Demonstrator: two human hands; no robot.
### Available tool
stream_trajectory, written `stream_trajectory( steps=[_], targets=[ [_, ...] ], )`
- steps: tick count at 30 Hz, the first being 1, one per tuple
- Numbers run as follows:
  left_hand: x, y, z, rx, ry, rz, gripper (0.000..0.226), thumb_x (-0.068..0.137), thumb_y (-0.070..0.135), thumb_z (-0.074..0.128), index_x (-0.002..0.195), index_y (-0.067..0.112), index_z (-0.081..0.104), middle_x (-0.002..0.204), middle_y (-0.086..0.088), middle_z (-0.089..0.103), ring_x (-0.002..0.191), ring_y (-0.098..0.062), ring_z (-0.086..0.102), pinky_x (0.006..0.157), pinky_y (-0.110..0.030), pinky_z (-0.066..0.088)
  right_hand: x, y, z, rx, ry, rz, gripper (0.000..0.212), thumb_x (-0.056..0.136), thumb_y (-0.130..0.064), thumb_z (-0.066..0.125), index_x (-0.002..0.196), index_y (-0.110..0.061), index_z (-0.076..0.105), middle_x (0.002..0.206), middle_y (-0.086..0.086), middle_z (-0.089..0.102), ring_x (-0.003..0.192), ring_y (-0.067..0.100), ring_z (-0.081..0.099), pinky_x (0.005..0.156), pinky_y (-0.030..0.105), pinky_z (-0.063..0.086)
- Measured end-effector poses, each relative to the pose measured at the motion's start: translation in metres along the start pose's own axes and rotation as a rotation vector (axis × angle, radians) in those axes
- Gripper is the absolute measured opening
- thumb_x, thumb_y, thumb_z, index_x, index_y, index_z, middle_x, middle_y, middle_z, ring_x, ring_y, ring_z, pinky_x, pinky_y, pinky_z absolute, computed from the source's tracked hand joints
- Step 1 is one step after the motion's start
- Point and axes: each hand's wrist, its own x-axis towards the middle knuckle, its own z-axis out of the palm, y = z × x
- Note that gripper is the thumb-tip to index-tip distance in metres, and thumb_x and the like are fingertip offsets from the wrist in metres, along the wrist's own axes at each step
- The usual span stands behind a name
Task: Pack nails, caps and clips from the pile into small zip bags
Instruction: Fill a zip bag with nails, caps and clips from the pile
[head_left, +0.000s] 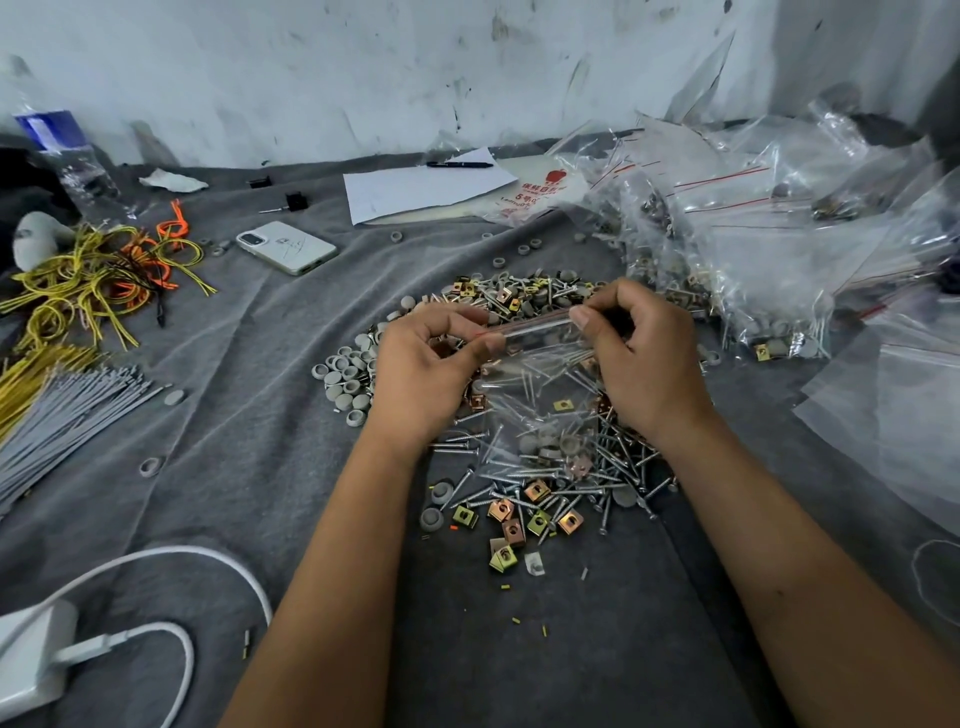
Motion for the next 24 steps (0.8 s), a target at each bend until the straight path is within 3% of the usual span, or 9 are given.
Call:
stream_trajectory(
  steps=[2,4,7,16,21,24],
  targets=[
    [-0.001,0.000,-0.001,0.002,0.000,0.030,0.011,0.084,0.005,0.082,0.077,0.011,0.076,0.110,-0.004,0.073,0.110,-0.021,0.067,0.101,-0.052,0.052,0.000,0.001,-0.001,0.037,-0.058,-0.009,0.008,0.098,-0.019,0.068,0.096,-0.012,0.068,0.083,-0.010,0.064,0.076,0.006,0.059,0.067,0.021,0.044],
    [-0.001,0.000,-0.002,0.087,0.011,0.096,0.010,0.083,0.007,0.084,0.079,0.013,0.076,0.109,-0.001,0.073,0.112,-0.024,0.065,0.100,-0.054,0.050,0.000,0.000,-0.002,-0.015,-0.119,-0.083,0.010,0.095,-0.020,0.071,0.103,-0.014,0.069,0.095,-0.008,0.065,0.090,0.013,0.058,0.076,0.029,0.044],
    [-0.001,0.000,-0.001,0.223,0.003,0.203,0.009,0.082,0.014,0.085,0.079,0.016,0.077,0.108,0.007,0.073,0.116,-0.021,0.060,0.103,-0.054,0.045,0.000,-0.003,0.002,-0.189,-0.170,-0.231,0.021,0.087,-0.024,0.078,0.106,-0.016,0.073,0.105,-0.006,0.066,0.104,0.018,0.050,0.081,0.030,0.030],
    [-0.002,0.000,0.010,0.208,-0.110,0.177,0.003,0.088,0.012,0.080,0.090,0.009,0.078,0.114,0.005,0.071,0.112,-0.018,0.065,0.100,-0.056,0.051,-0.001,-0.007,0.004,-0.179,-0.197,-0.327,0.011,0.084,-0.014,0.080,0.088,-0.006,0.074,0.090,0.001,0.068,0.092,0.018,0.053,0.079,0.029,0.037],
    [-0.002,0.001,0.007,0.231,-0.057,0.204,0.003,0.087,0.013,0.080,0.086,0.011,0.078,0.112,0.008,0.073,0.115,-0.014,0.059,0.101,-0.050,0.047,-0.002,-0.007,0.001,-0.114,-0.131,-0.244,0.010,0.084,-0.016,0.082,0.088,-0.009,0.076,0.086,-0.001,0.066,0.086,0.013,0.057,0.077,0.015,0.041],
    [0.000,0.000,0.005,0.174,0.018,0.181,0.005,0.083,0.013,0.084,0.087,0.013,0.081,0.106,0.007,0.076,0.112,-0.014,0.063,0.101,-0.047,0.049,0.001,-0.004,-0.004,-0.055,-0.085,-0.162,0.008,0.086,-0.015,0.081,0.092,-0.012,0.076,0.086,-0.006,0.065,0.082,0.010,0.060,0.074,0.017,0.047]
  ],
)
